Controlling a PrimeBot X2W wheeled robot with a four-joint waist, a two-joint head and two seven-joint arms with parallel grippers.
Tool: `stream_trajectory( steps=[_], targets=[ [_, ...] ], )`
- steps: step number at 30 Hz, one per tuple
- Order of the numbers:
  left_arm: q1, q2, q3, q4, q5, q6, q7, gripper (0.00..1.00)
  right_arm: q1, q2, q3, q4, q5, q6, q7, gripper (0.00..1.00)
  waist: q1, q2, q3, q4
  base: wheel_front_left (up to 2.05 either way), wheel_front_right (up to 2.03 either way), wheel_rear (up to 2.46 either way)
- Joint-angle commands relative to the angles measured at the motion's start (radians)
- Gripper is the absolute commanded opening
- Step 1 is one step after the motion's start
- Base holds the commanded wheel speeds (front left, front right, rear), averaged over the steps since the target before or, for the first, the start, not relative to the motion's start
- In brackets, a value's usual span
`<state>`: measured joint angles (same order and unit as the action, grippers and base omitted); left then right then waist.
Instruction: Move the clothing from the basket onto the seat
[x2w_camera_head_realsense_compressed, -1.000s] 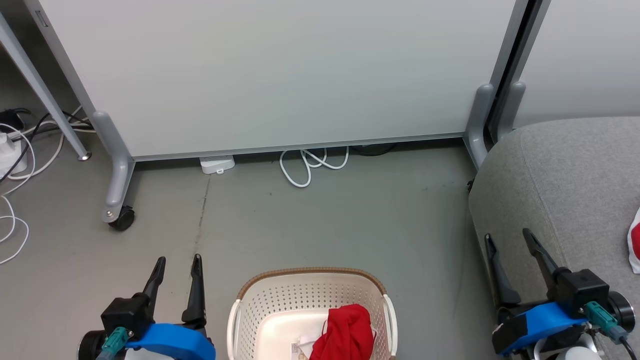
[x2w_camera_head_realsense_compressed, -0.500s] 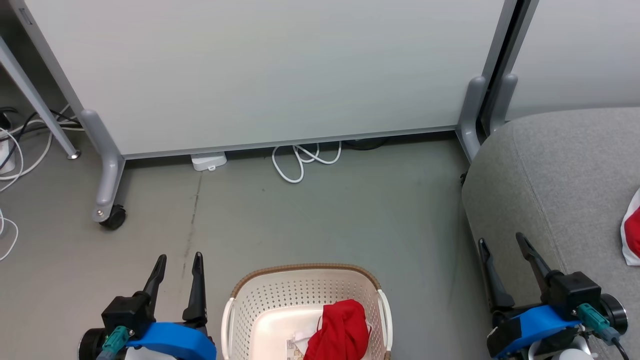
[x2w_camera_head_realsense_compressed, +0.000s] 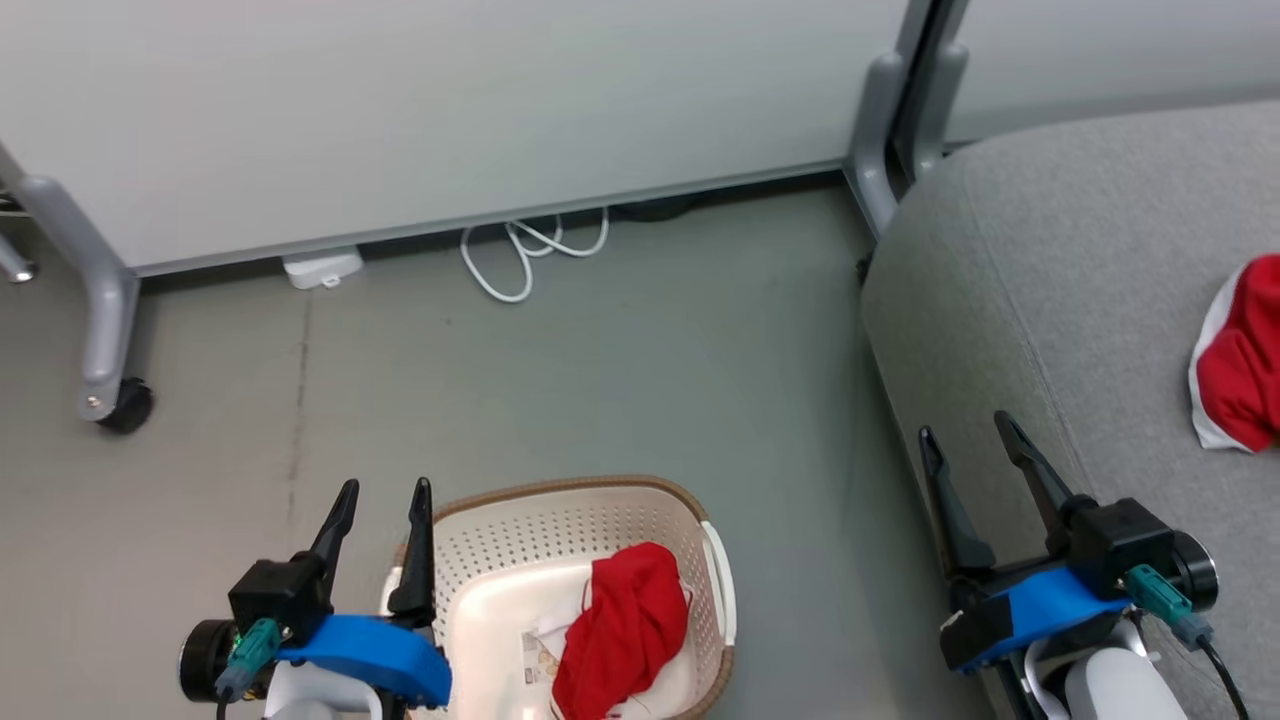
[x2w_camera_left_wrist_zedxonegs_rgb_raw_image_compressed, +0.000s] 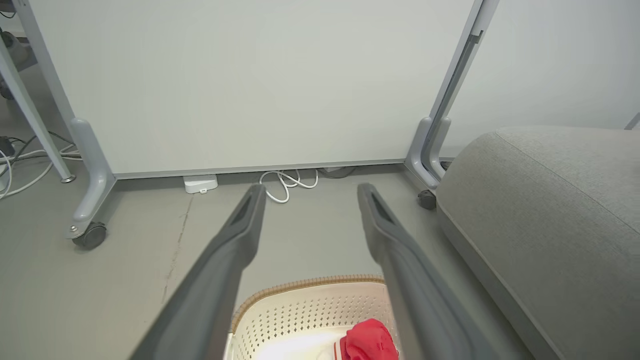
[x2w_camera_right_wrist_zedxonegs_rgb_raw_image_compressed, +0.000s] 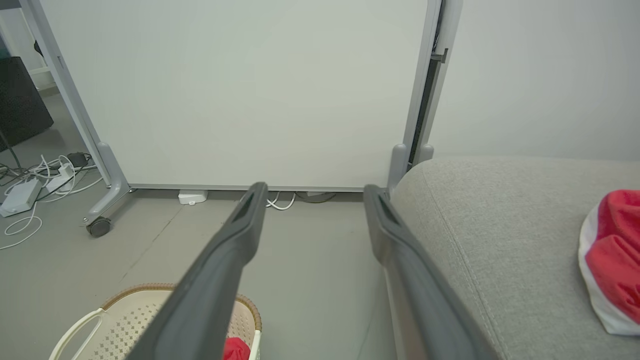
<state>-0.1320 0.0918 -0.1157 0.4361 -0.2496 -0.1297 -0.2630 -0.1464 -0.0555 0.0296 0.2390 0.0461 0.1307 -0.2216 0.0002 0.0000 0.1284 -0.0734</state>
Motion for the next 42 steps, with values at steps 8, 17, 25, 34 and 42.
stream_trajectory(
  steps=[8,17,25,34,42],
  targets=[
    [-0.092,0.025,-0.078,0.079,-0.022,-0.001,-0.003,1.0,-0.084,0.005,0.053,0.007,0.02,0.0,-0.02,1.0,-0.0002,0.0,0.138,-0.117,0.0,0.0,0.0],
    [-0.23,0.055,-0.187,0.199,-0.061,-0.001,-0.003,1.0,-0.173,0.006,0.091,-0.01,0.042,0.0,-0.037,1.0,-0.0002,0.0,0.304,-0.181,0.0,0.0,0.0],
    [-0.345,0.077,-0.255,0.338,-0.09,-0.001,-0.003,1.0,-0.224,0.006,0.127,-0.052,0.06,0.0,-0.044,1.0,-0.0002,0.0,0.436,-0.222,0.0,0.0,0.0],
    [-0.451,0.107,-0.328,0.472,-0.119,-0.001,0.0,1.0,-0.264,0.006,0.166,-0.11,0.115,0.0,-0.045,1.0,-0.0002,0.0,0.581,-0.276,0.0,0.0,0.0],
    [-0.532,0.129,-0.393,0.537,-0.15,-0.001,0.001,1.0,-0.284,0.006,0.174,-0.136,0.144,0.0,-0.045,1.0,-0.0002,0.0,0.671,-0.304,0.0,0.0,0.0]
  ],
)
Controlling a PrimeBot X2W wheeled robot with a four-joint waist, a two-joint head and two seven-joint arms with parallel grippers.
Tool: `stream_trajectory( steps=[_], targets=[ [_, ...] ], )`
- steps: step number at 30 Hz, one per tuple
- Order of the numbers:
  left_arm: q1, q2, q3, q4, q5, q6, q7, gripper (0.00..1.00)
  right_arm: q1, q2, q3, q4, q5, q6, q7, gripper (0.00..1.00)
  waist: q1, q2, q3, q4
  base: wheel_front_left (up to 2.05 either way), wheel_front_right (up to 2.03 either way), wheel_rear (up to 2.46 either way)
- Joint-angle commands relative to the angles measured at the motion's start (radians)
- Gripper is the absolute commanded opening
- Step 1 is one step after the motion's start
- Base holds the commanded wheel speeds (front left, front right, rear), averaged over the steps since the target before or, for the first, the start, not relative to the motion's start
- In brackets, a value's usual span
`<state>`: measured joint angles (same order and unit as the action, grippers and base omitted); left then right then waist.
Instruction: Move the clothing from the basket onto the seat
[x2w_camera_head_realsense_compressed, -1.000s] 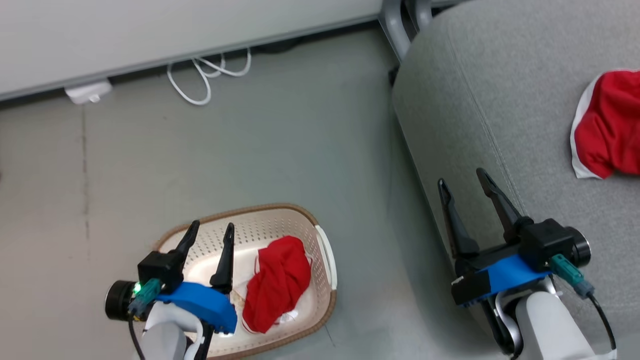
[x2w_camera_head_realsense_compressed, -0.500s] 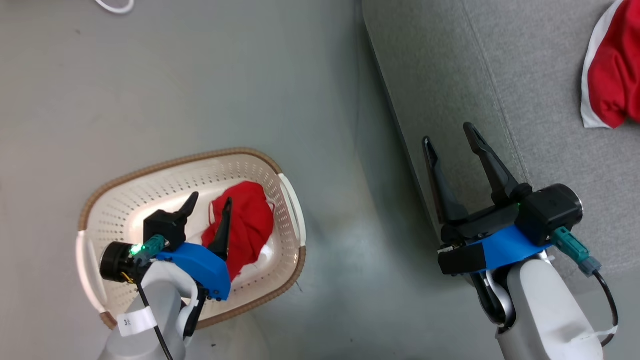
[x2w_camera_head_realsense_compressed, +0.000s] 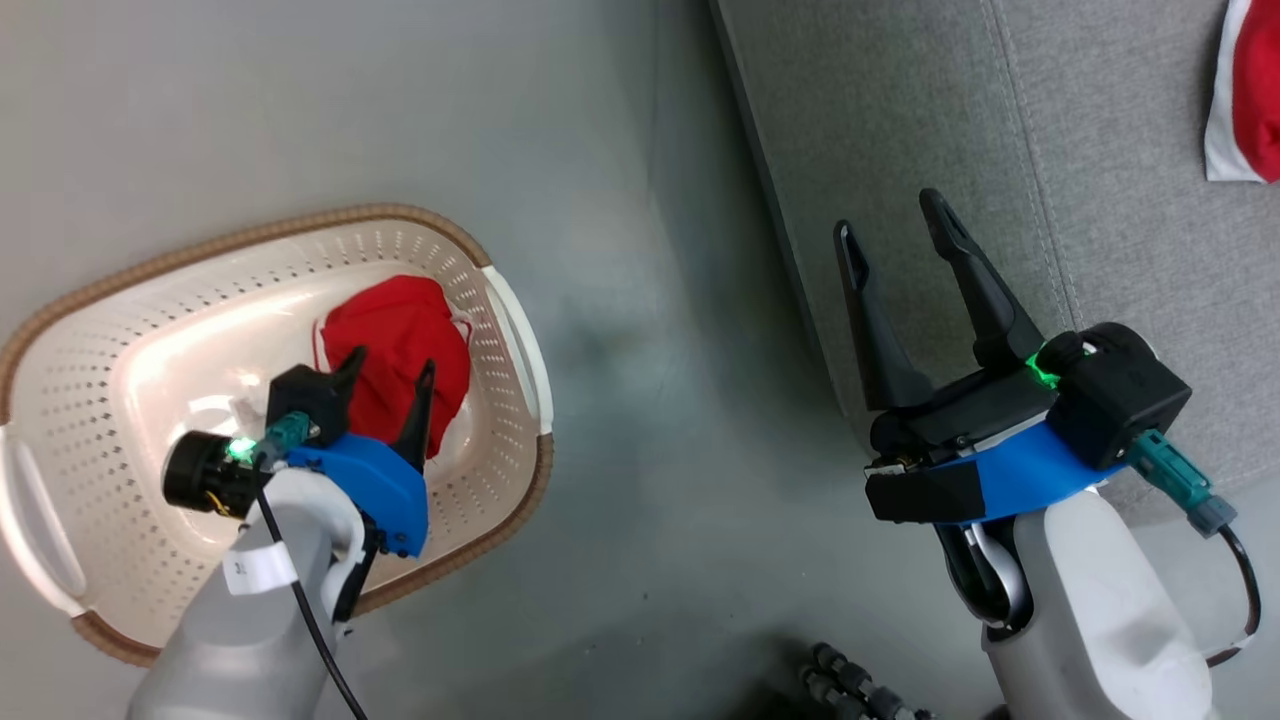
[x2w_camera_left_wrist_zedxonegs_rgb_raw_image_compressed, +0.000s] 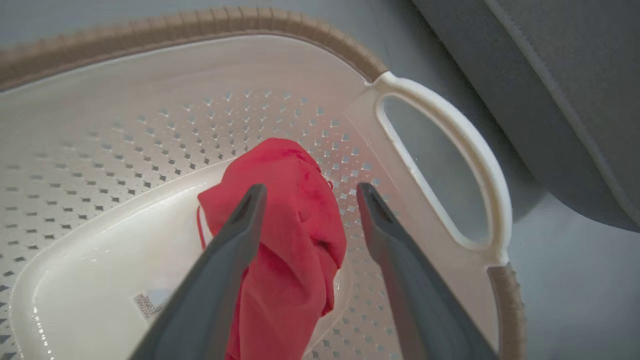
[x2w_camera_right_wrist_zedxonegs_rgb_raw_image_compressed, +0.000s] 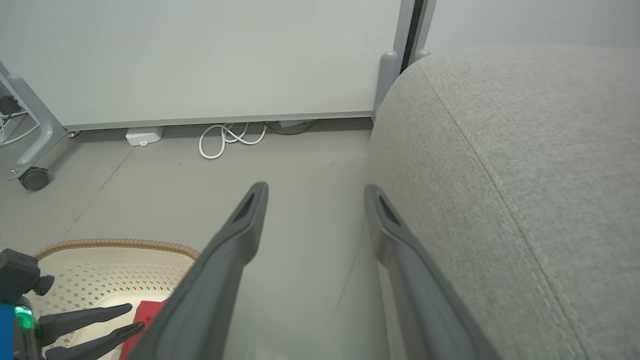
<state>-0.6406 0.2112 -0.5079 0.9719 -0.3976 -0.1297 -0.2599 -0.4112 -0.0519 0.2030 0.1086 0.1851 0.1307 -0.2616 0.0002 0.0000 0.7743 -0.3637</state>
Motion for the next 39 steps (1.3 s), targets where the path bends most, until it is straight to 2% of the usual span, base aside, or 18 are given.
stream_trajectory(
  steps=[1,8,18,23,29,30,31,32,39],
  targets=[
    [-0.032,0.013,-0.003,0.012,-0.007,-0.001,-0.003,1.0,-0.022,0.002,0.002,-0.01,0.008,0.0,-0.005,1.0,-0.0002,0.0,0.034,-0.017,0.0,0.0,0.0],
    [-0.079,0.028,-0.007,0.078,-0.013,0.003,-0.002,1.0,-0.031,0.002,0.014,-0.033,0.022,0.0,-0.004,1.0,-0.0002,0.0,0.074,-0.037,0.0,0.0,0.0],
    [-0.144,0.032,0.009,0.196,-0.032,0.072,0.046,1.0,-0.038,0.002,0.03,-0.048,0.042,0.0,-0.004,1.0,-0.0002,0.0,0.129,-0.055,0.0,0.0,0.0],
    [-0.162,0.025,0.01,0.232,-0.039,0.093,0.058,1.0,-0.035,0.002,0.032,-0.05,0.044,0.0,-0.004,1.0,-0.0002,0.0,0.139,-0.053,0.0,0.0,0.0],
    [-0.173,0.02,0.004,0.257,-0.044,0.092,0.065,1.0,-0.038,0.002,0.036,-0.048,0.048,0.0,-0.004,1.0,-0.0002,0.0,0.14,-0.053,0.0,0.0,0.0],
    [-0.174,0.019,0.002,0.261,-0.044,0.09,0.068,0.91,-0.039,0.002,0.037,-0.047,0.049,0.0,-0.004,1.0,-0.0002,0.0,0.14,-0.054,0.0,0.0,0.0],
    [-0.176,0.018,-0.001,0.264,-0.044,0.089,0.071,0.38,-0.039,0.002,0.037,-0.047,0.05,0.0,-0.004,1.0,-0.0002,0.0,0.139,-0.054,0.0,0.0,0.0],
    [-0.178,0.018,-0.003,0.266,-0.044,0.088,0.071,0.0,-0.039,0.002,0.037,-0.047,0.049,0.0,-0.004,1.0,-0.0002,0.0,0.139,-0.054,0.0,0.0,0.0],
    [-0.179,0.011,-0.008,0.28,-0.054,0.081,0.077,0.0,-0.044,0.002,0.038,-0.044,0.038,0.0,-0.004,1.0,-0.0002,0.0,0.139,-0.053,0.0,0.0,0.0]
  ],
)
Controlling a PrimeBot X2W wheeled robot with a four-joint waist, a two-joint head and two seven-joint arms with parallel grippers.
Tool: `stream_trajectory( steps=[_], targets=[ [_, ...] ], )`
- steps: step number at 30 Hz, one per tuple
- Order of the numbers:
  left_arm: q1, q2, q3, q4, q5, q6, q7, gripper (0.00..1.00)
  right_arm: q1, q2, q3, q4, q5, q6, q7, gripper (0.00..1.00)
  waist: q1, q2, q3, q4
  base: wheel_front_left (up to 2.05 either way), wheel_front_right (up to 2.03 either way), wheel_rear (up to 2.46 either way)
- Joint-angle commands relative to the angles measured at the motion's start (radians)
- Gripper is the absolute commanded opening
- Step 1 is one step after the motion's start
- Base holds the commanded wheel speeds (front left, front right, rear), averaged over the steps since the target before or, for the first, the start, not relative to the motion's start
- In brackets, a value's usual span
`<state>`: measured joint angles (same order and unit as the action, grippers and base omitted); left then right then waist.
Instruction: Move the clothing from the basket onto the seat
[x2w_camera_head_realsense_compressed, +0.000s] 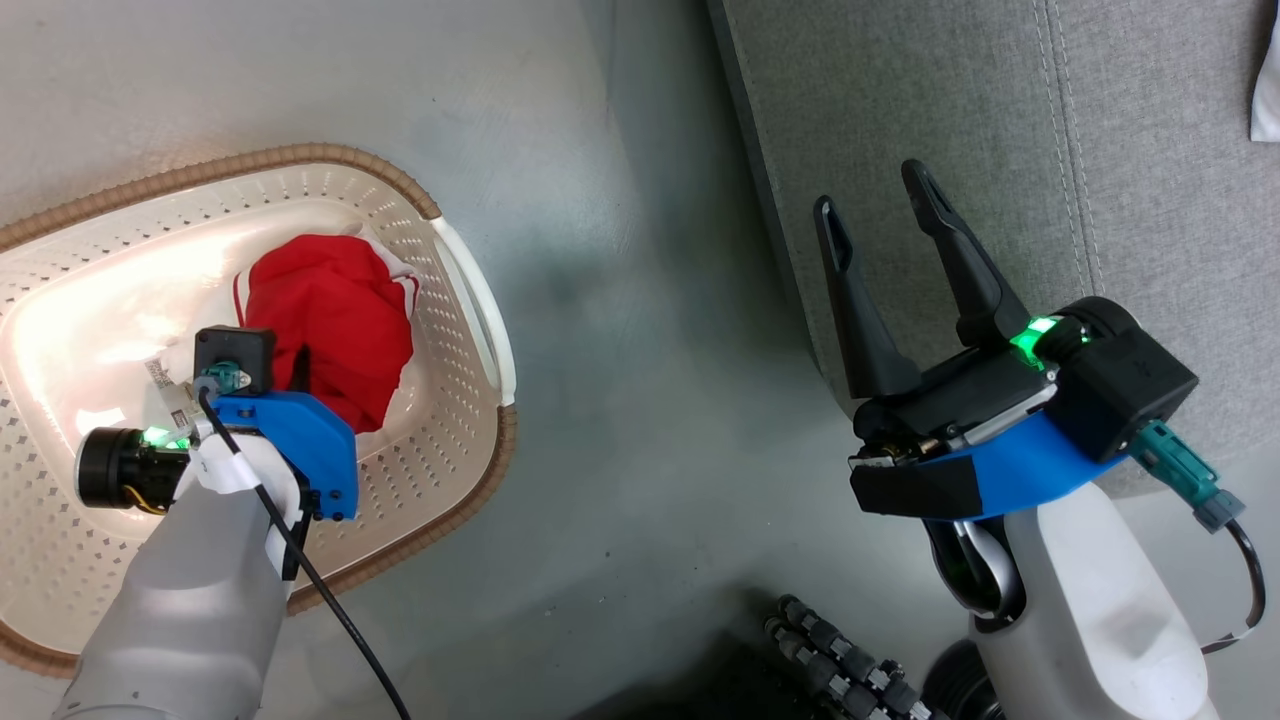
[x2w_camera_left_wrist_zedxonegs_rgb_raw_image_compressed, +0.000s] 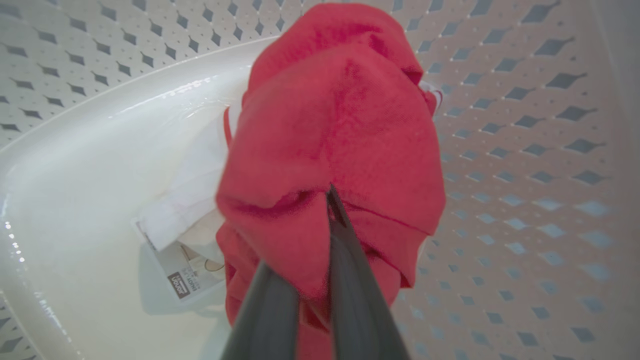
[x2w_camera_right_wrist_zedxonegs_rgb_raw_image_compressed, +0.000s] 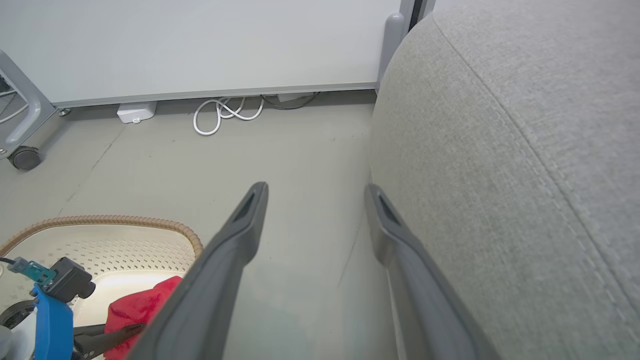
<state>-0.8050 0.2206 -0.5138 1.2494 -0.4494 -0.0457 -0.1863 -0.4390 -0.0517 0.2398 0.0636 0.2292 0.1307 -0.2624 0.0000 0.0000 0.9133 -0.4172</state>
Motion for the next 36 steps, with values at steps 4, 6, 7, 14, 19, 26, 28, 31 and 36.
stream_trajectory(
  steps=[4,6,7,14,19,26,28,31,36],
  targets=[
    [-0.011,0.0,-0.007,0.007,-0.006,-0.008,0.001,0.0,-0.019,0.002,0.004,0.004,-0.011,0.0,-0.004,1.0,0.0,0.0,-0.004,0.003,0.0,0.0,0.0],
    [-0.011,-0.002,-0.009,0.01,-0.007,-0.012,0.001,0.0,-0.021,0.002,0.006,0.004,-0.011,0.0,-0.004,1.0,0.0,0.0,-0.008,0.005,0.0,0.0,0.0],
    [-0.011,-0.003,-0.009,0.011,-0.009,-0.014,0.0,0.0,-0.022,0.002,0.006,0.005,-0.01,0.0,-0.004,1.0,0.0,0.0,-0.01,0.006,0.0,0.0,0.0],
    [0.004,-0.01,-0.004,0.018,-0.03,-0.023,-0.013,0.0,-0.008,0.002,-0.01,0.02,-0.019,0.0,-0.004,1.0,0.0,0.0,-0.053,0.016,0.0,0.0,0.0],
    [0.036,-0.034,-0.01,0.021,-0.042,-0.038,-0.027,0.0,0.01,0.002,-0.026,0.034,-0.032,0.0,-0.004,1.0,0.0,0.0,-0.138,0.04,0.0,0.0,0.0],
    [0.116,-0.081,-0.027,0.015,-0.061,-0.072,-0.057,0.0,0.055,0.002,-0.029,0.074,-0.051,0.0,-0.003,1.0,0.0,0.0,-0.314,0.08,0.0,0.0,0.0],
    [0.14,-0.094,-0.036,0.007,-0.062,-0.08,-0.064,0.0,0.072,0.002,-0.034,0.088,-0.059,0.0,-0.003,1.0,0.0,0.0,-0.367,0.095,0.0,0.0,0.0],
    [0.17,-0.112,-0.051,-0.011,-0.068,-0.084,-0.071,0.0,0.097,0.002,-0.042,0.11,-0.074,0.0,-0.003,1.0,0.0,0.0,-0.44,0.122,0.0,0.0,0.0],
    [0.212,-0.139,-0.093,-0.064,-0.08,-0.087,-0.077,0.0,0.138,0.002,-0.037,0.149,-0.09,0.0,-0.003,1.0,0.0,0.0,-0.551,0.16,0.0,0.0,0.0]
  ],
)
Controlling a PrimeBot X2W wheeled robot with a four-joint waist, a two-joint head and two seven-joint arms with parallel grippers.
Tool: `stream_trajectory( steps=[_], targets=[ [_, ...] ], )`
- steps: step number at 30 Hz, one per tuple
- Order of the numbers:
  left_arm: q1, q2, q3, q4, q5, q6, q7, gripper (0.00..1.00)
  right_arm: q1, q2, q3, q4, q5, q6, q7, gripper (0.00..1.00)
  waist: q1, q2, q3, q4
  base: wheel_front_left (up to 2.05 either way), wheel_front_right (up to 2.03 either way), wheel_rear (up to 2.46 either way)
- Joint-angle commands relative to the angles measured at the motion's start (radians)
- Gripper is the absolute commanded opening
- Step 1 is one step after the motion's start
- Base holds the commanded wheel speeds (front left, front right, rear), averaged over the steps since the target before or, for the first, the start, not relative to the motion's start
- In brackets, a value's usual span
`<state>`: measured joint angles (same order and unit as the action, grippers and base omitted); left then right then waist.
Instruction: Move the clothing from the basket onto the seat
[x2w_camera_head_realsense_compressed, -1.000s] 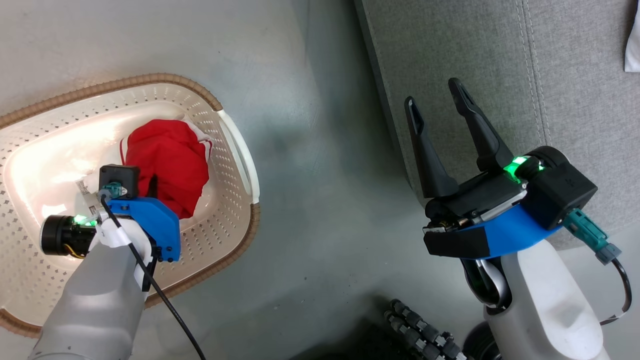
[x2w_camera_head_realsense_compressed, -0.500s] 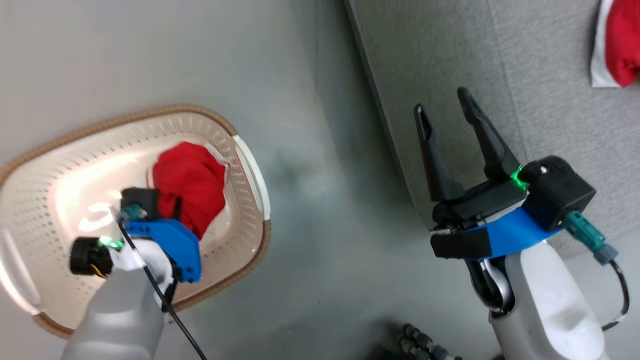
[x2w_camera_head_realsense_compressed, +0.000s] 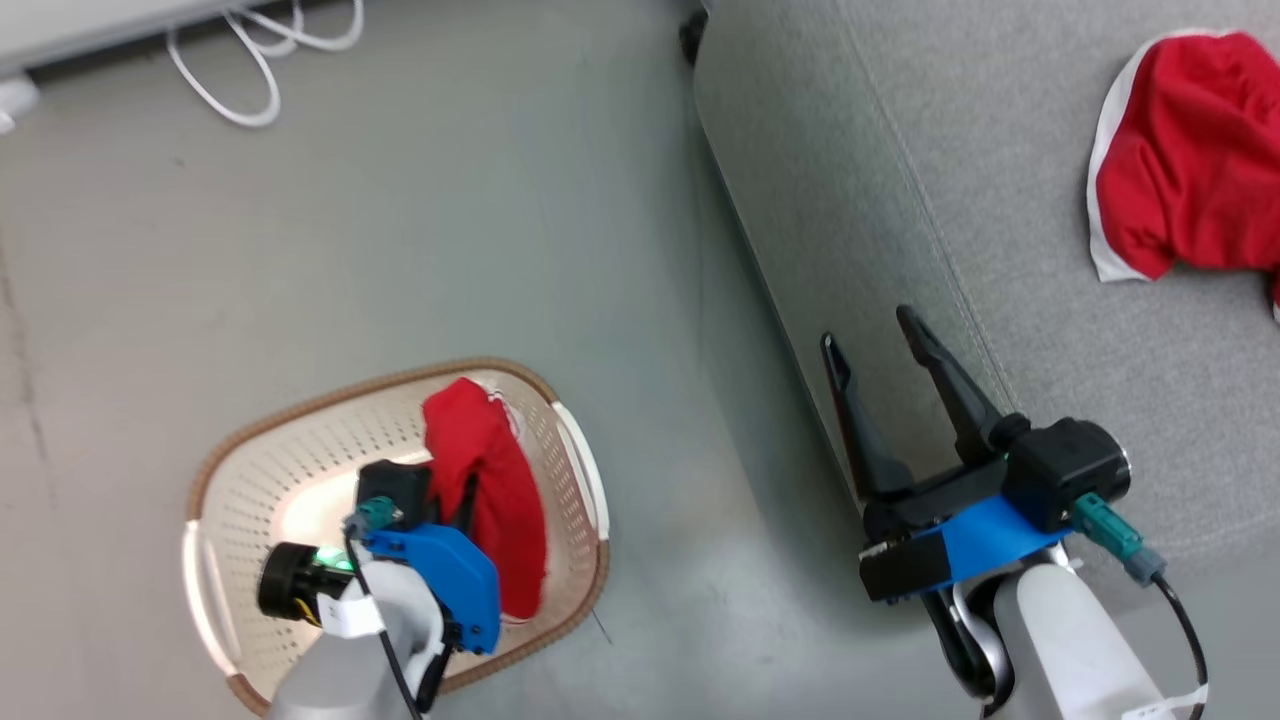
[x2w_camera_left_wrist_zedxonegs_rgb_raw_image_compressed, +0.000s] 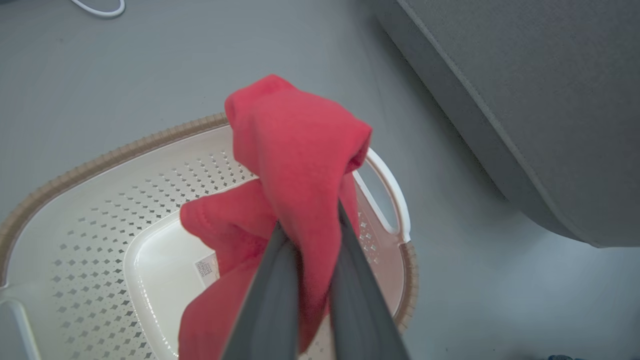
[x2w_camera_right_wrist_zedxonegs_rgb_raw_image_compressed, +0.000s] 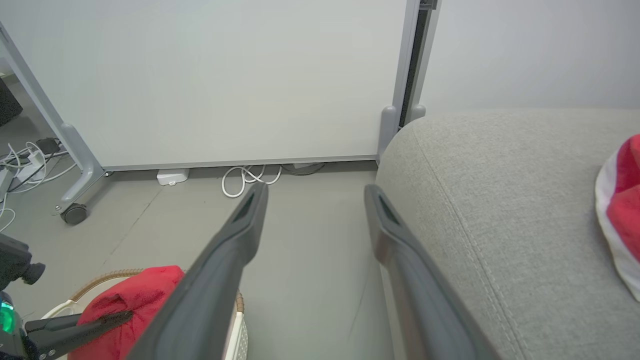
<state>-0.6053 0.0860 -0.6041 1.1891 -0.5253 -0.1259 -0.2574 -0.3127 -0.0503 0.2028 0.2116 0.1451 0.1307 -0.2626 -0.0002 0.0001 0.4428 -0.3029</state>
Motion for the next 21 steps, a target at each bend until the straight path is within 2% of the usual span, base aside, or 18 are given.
stream_trajectory(
  steps=[1,10,21],
  targets=[
    [0.022,-0.008,-0.014,-0.017,-0.008,-0.007,-0.006,0.0,0.02,0.0,0.001,0.01,-0.007,0.0,-0.003,1.0,0.0002,-0.0001,-0.103,0.053,0.0,0.0,0.0],
    [0.073,-0.026,-0.126,-0.129,-0.063,-0.006,-0.008,0.0,0.072,0.0,0.005,0.049,-0.017,0.0,0.004,1.0,0.0002,-0.0001,-0.264,0.111,0.0,0.0,0.0],
    [-0.001,-0.03,-0.249,-0.231,-0.106,-0.006,-0.009,0.0,0.122,0.0,0.013,0.038,-0.006,0.0,0.038,1.0,0.0002,-0.0001,-0.355,0.176,0.0,0.0,0.0]
  ],
)
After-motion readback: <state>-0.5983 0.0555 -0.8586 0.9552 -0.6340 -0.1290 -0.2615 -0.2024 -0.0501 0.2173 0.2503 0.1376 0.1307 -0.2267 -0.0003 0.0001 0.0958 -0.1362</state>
